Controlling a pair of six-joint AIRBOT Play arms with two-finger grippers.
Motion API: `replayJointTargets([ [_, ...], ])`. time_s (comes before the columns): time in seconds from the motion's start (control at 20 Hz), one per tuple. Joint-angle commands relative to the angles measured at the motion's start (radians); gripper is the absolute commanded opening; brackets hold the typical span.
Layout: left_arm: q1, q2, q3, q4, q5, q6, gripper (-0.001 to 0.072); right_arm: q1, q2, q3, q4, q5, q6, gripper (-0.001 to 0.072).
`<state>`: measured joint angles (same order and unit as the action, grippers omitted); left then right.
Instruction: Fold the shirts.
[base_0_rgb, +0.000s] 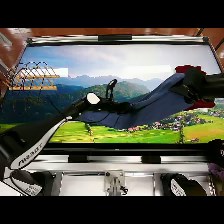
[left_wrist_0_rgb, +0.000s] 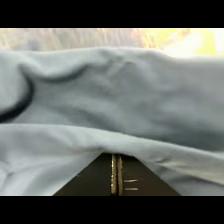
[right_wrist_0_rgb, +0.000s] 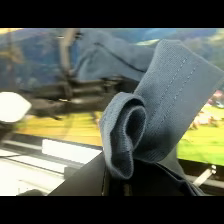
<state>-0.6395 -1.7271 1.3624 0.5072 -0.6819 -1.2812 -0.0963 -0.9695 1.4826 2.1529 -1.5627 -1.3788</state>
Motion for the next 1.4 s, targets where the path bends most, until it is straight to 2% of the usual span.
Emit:
replayJointTargets([
  [0.0, 0.1, 0.068, 0.001, 0.074, -0.153, 0.038, 0.0031, 0.001, -0.017, 0.0, -0.113, -0.006, 0.013, 0.0067],
  [0.15, 0.223, 0.206, 0.001, 0.171, -0.26, 0.047, 0.0031, 0.021, -0.093, 0.001, -0.076, 0.049, -0.022, 0.0066],
  [0.3, 0.349, 0.394, 0.001, 0.257, -0.268, 0.047, 0.0031, 0.16, -0.174, 0.001, -0.027, 0.206, -0.023, 0.0067],
  [0.55, 0.607, 0.652, 0.001, 0.257, -0.277, 0.045, 0.0032, 0.42, -0.322, 0.001, -0.025, 0.382, -0.022, 0.0066],
  [0.7, 0.728, 0.747, 0.001, 0.257, -0.335, 0.027, 0.0032, 0.513, -0.428, 0.001, -0.021, 0.517, -0.003, 0.0067],
  [0.95, 0.796, 0.786, 0.001, 0.258, -0.529, 0.028, 0.0033, 0.599, -0.616, 0.001, 0.021, 0.705, 0.049, 0.0067],
  [1.1, 0.794, 0.785, 0.001, 0.258, -0.584, 0.028, 0.0033, 0.641, -0.702, 0.001, 0.12, 0.814, 0.074, 0.0068],
  [1.15, 0.794, 0.785, 0.001, 0.257, -0.586, 0.028, 0.0033, 0.654, -0.724, 0.001, 0.125, 0.842, 0.093, 0.0088],
  [1.2, 0.795, 0.785, 0.001, 0.258, -0.586, 0.028, 0.0033, 0.663, -0.744, 0.001, 0.125, 0.855, 0.117, 0.0176],
  [1.25, 0.795, 0.784, 0.001, 0.258, -0.586, 0.028, 0.0033, 0.668, -0.761, 0.001, 0.134, 0.856, 0.135, 0.0443],
  [1.3, 0.795, 0.784, 0.001, 0.258, -0.586, 0.028, 0.0033, 0.671, -0.771, 0.001, 0.145, 0.853, 0.135, 0.0514],
  [1.35, 0.795, 0.784, 0.001, 0.258, -0.586, 0.028, 0.0033, 0.67, -0.77, 0.001, 0.146, 0.837, 0.131, 0.0514],
])
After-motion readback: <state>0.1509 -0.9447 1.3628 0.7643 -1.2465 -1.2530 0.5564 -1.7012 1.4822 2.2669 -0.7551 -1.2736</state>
